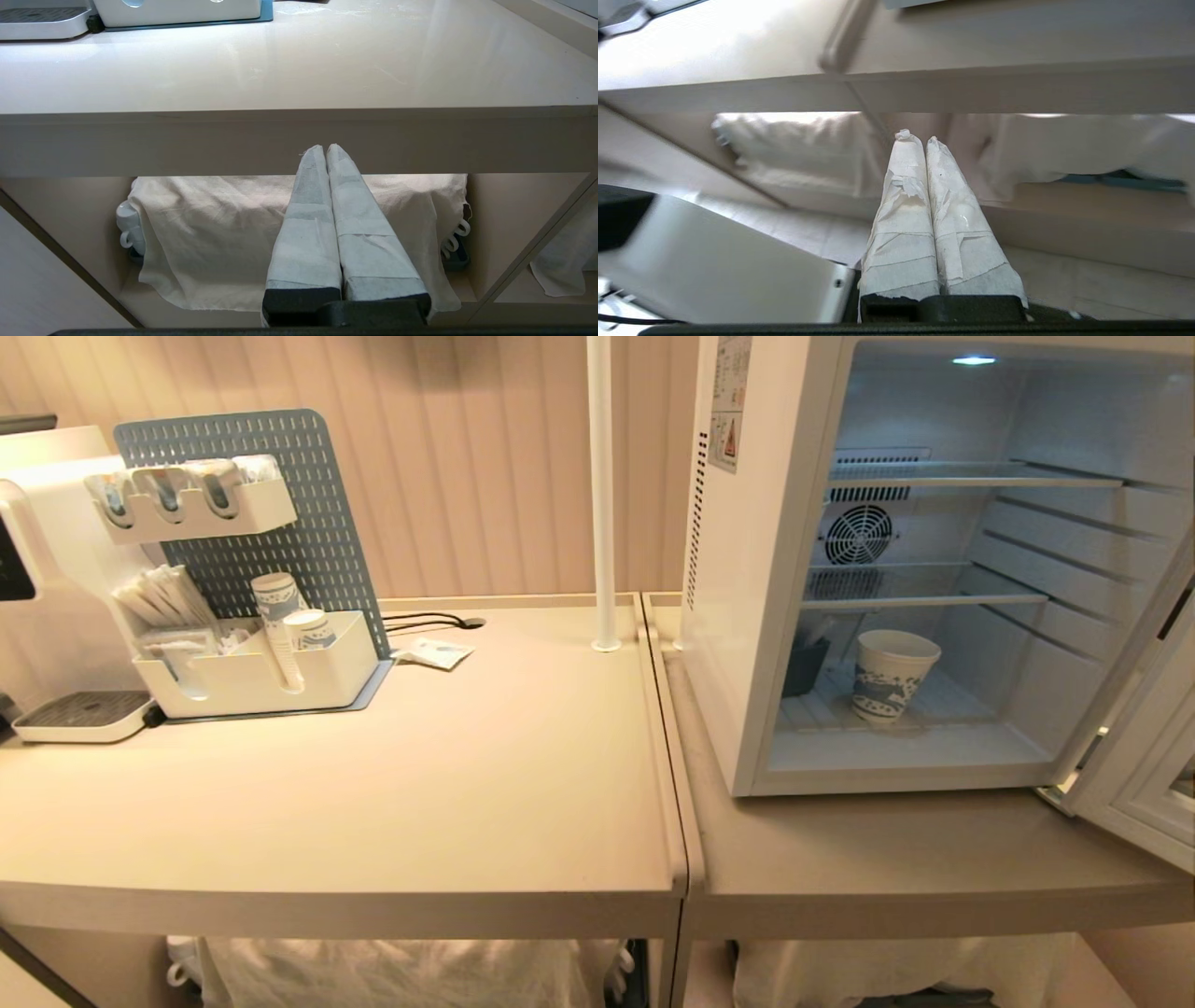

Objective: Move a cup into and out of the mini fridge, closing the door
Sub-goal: Take the paper cup out of the freezer

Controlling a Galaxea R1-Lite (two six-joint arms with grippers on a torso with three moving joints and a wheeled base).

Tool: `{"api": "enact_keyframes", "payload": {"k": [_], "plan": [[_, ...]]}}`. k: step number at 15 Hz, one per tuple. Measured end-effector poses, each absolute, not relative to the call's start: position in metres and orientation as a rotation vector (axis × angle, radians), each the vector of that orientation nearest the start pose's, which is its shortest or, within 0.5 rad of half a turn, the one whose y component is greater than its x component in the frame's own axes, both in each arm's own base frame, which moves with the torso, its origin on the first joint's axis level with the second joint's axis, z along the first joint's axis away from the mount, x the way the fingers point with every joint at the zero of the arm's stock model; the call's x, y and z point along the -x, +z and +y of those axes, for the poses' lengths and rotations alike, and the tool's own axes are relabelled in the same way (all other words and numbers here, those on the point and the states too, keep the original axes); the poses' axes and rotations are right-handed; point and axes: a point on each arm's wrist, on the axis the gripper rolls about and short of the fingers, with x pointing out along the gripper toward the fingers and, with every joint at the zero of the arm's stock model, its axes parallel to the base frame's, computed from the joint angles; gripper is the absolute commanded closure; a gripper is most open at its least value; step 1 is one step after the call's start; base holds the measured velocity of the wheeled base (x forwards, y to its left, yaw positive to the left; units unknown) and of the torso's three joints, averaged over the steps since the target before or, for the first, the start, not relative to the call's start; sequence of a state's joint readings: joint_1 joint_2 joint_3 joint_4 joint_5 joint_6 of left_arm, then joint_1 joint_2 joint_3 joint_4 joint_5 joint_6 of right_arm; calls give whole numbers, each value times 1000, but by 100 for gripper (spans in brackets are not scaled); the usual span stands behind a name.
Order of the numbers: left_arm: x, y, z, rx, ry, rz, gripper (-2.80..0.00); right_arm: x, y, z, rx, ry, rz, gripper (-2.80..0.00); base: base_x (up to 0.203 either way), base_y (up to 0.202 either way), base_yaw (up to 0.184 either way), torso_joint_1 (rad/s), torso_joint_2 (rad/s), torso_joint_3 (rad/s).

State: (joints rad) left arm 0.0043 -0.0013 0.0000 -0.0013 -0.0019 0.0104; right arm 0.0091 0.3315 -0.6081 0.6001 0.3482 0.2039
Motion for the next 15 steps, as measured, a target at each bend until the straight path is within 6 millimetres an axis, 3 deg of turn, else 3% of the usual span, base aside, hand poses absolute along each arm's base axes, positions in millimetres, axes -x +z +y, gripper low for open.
{"api": "enact_keyframes", "payload": {"k": [4,7,15], "plan": [[23,76,0,-11,2,-3,0,-14,209,10,-288,426,439,0,0,0,0,0,0,0],[23,76,0,-11,3,-3,0,-52,214,14,-285,484,518,0,0,0,0,0,0,0],[23,76,0,-11,3,-3,0,-115,209,23,-278,500,581,0,0,0,0,0,0,0]]}}
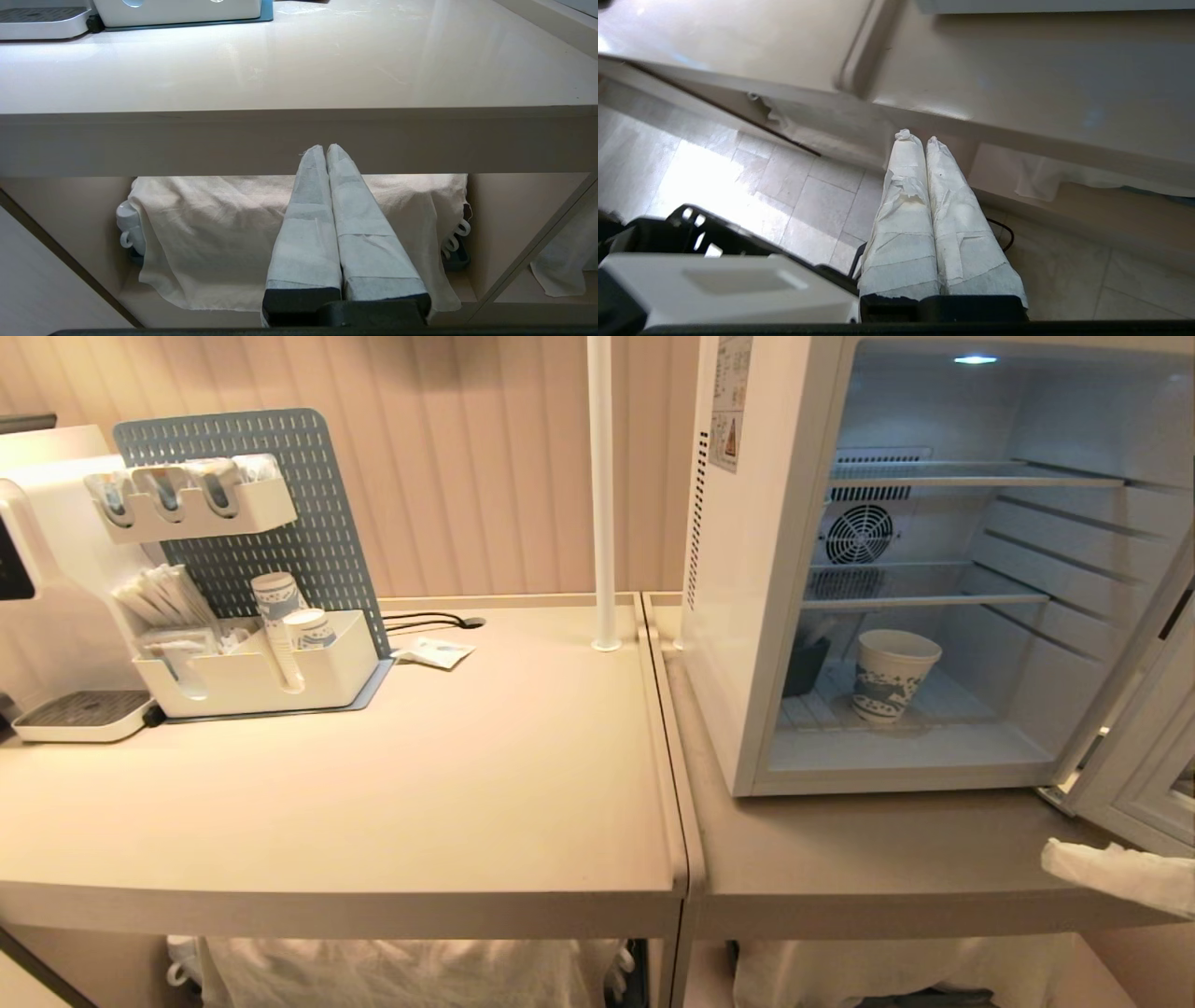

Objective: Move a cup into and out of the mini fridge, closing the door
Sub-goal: Take the paper cup out of the freezer

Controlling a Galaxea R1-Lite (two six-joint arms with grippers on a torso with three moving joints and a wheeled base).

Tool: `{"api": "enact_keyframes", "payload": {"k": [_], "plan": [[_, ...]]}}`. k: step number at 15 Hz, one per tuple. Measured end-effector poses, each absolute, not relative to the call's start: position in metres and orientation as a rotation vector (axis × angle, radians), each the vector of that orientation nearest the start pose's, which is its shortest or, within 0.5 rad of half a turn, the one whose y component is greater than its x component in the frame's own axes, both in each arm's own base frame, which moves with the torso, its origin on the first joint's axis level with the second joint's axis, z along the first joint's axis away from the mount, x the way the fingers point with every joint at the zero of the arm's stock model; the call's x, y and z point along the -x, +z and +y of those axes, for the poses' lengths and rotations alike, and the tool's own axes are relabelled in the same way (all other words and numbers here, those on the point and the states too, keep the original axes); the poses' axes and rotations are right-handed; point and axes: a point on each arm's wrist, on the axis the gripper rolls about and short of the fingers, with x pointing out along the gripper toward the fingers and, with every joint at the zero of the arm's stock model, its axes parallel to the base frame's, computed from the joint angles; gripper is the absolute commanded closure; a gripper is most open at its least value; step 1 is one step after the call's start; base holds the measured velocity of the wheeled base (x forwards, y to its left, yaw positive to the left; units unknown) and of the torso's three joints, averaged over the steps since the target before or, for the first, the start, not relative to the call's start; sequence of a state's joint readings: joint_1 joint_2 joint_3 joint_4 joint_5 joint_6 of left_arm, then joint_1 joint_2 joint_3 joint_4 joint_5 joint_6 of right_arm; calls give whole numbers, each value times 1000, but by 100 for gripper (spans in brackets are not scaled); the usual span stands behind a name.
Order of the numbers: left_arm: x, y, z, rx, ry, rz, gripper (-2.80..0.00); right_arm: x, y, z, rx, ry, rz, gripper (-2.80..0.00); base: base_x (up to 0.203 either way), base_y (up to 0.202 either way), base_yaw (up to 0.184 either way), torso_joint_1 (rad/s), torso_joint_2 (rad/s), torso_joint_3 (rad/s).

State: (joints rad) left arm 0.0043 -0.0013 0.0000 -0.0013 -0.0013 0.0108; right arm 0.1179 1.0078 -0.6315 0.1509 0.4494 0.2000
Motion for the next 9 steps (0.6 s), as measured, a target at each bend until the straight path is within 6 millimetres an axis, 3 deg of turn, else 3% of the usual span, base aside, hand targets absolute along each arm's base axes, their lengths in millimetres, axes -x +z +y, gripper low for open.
{"api": "enact_keyframes", "payload": {"k": [9], "plan": [[23,76,0,-11,3,-3,0,-213,190,15,-173,331,564,0,0,0,0,0,0,0]]}}
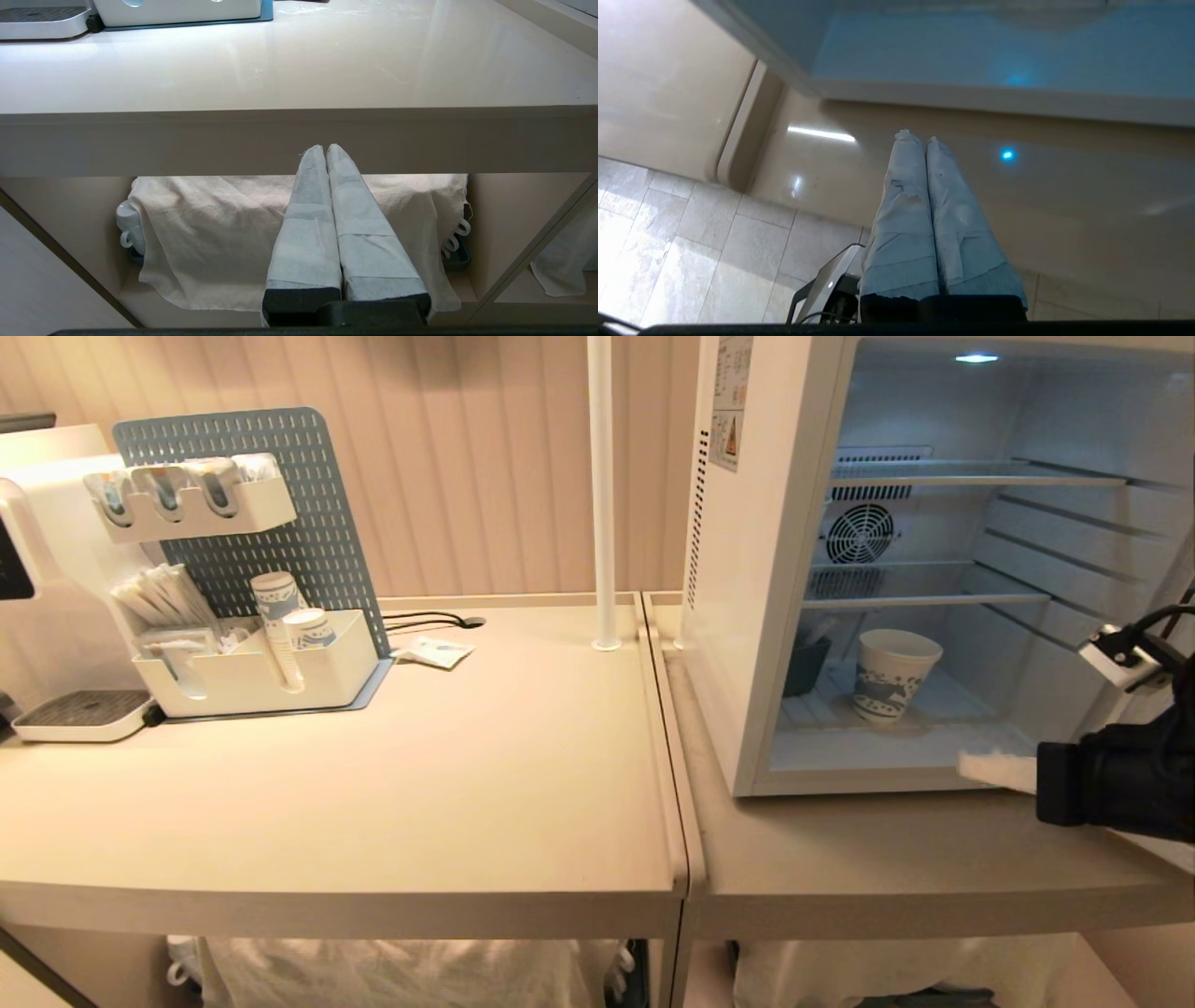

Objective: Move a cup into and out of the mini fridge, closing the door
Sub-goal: Take the paper cup out of the freezer

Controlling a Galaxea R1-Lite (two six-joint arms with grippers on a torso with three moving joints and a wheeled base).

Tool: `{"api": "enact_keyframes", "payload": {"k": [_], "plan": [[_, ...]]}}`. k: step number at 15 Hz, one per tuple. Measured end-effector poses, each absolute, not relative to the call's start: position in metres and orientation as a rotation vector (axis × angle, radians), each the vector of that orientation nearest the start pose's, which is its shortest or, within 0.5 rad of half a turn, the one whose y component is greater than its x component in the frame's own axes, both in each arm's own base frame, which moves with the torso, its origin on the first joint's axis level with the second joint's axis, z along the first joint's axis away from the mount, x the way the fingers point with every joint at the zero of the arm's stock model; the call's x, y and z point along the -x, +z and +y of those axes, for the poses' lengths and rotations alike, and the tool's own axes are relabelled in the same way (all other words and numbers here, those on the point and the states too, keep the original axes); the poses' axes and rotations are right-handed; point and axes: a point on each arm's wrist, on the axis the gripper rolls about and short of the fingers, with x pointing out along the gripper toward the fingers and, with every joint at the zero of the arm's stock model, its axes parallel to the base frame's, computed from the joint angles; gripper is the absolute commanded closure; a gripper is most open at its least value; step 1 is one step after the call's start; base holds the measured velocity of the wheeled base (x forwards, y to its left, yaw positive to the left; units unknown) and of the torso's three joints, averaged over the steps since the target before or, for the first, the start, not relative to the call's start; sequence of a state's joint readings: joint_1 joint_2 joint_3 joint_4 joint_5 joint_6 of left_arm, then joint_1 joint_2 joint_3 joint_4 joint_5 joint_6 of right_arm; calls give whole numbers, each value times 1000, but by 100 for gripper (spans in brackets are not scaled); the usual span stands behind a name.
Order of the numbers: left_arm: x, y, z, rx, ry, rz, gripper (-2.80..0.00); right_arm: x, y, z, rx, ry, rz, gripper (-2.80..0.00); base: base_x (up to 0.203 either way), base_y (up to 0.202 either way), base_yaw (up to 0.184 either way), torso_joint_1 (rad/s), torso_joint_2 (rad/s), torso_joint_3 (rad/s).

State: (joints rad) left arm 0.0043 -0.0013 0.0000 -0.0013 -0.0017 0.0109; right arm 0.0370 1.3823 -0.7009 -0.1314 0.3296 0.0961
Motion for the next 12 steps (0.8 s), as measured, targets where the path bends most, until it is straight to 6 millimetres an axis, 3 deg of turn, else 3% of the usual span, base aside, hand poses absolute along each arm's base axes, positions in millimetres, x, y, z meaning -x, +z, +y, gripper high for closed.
{"api": "enact_keyframes", "payload": {"k": [5,10,11,12], "plan": [[23,76,0,-11,3,-3,0,-261,181,14,-171,321,546,0,0,0,0,0,0,0],[23,76,0,-11,3,-3,0,-288,165,9,-120,315,586,0,0,0,0,0,0,0],[23,76,0,-11,2,-3,0,-291,162,6,-117,309,595,-280,0,0,0,0,0,0],[23,76,0,-11,3,-2,0,-294,160,4,-118,302,599,-280,0,0,0,0,0,0]]}}
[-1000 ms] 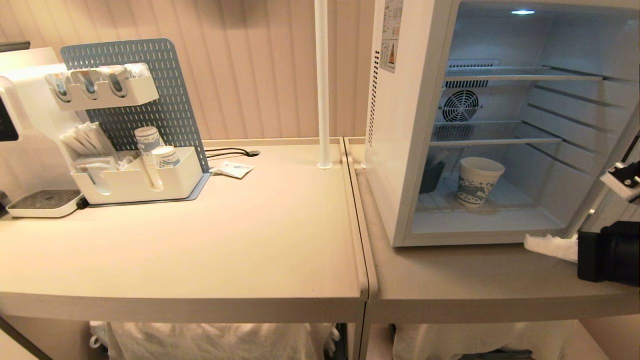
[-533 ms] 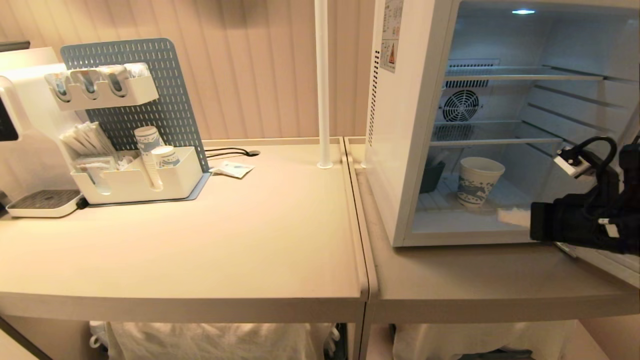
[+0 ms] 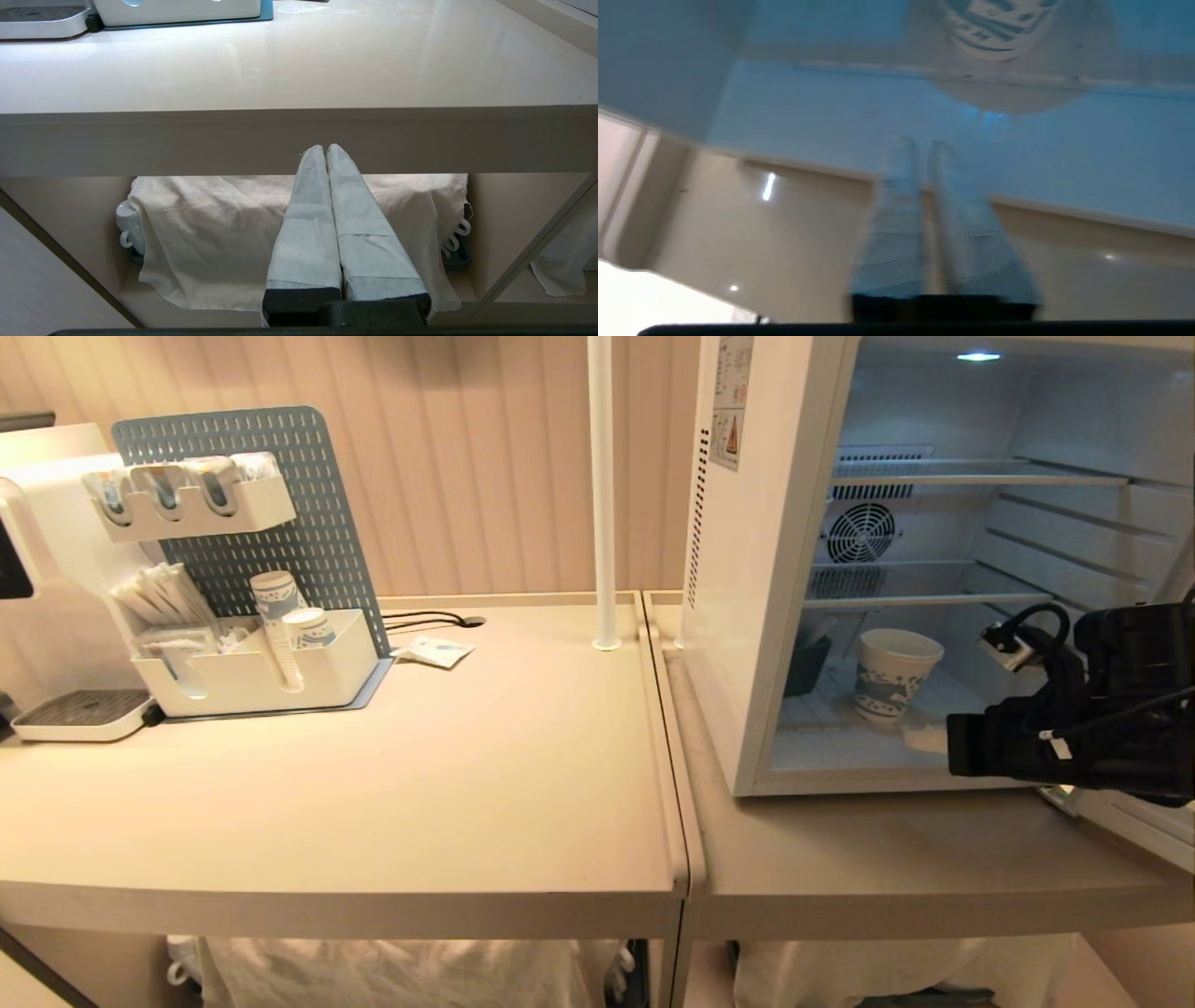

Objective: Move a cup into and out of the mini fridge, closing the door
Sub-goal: Take the paper cup out of the freezer

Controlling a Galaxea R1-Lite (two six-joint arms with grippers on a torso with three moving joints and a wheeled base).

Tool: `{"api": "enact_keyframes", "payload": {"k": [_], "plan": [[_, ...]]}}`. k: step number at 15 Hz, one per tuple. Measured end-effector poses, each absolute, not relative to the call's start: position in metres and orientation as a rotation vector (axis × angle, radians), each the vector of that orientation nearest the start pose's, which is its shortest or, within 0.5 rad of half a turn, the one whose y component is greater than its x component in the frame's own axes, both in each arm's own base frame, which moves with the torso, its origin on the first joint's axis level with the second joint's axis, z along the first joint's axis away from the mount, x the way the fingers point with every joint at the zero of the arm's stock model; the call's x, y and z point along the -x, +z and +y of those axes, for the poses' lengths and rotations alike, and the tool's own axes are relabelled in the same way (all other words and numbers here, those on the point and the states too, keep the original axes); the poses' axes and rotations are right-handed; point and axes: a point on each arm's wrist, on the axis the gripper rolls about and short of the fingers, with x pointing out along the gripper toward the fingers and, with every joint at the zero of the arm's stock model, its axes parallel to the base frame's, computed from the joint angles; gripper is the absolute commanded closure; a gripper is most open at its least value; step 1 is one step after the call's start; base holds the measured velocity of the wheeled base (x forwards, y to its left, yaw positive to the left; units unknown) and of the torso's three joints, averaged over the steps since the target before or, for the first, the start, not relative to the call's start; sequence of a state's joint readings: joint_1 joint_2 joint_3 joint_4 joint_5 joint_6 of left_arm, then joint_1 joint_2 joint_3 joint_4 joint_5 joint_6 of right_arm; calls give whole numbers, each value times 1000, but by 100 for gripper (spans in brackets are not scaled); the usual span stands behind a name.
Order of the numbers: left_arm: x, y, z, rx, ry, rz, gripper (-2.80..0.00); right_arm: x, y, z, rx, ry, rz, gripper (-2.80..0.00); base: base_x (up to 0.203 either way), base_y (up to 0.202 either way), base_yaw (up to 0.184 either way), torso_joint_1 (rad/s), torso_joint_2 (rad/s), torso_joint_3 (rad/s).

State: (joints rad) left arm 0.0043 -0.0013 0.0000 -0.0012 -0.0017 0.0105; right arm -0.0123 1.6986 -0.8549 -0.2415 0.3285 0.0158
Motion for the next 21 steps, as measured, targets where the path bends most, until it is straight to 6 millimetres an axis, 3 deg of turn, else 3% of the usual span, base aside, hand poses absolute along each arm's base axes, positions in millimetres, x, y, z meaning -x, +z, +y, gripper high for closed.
{"api": "enact_keyframes", "payload": {"k": [4,13,21], "plan": [[23,76,0,-11,3,-2,0,-306,160,1,-114,294,555,-280,0,0,0,0,0,0],[23,76,0,-11,2,-3,0,-306,157,0,-113,295,554,-280,0,0,0,0,0,0],[23,76,0,-11,3,-3,0,-321,157,0,-36,310,459,-280,0,0,0,0,0,0]]}}
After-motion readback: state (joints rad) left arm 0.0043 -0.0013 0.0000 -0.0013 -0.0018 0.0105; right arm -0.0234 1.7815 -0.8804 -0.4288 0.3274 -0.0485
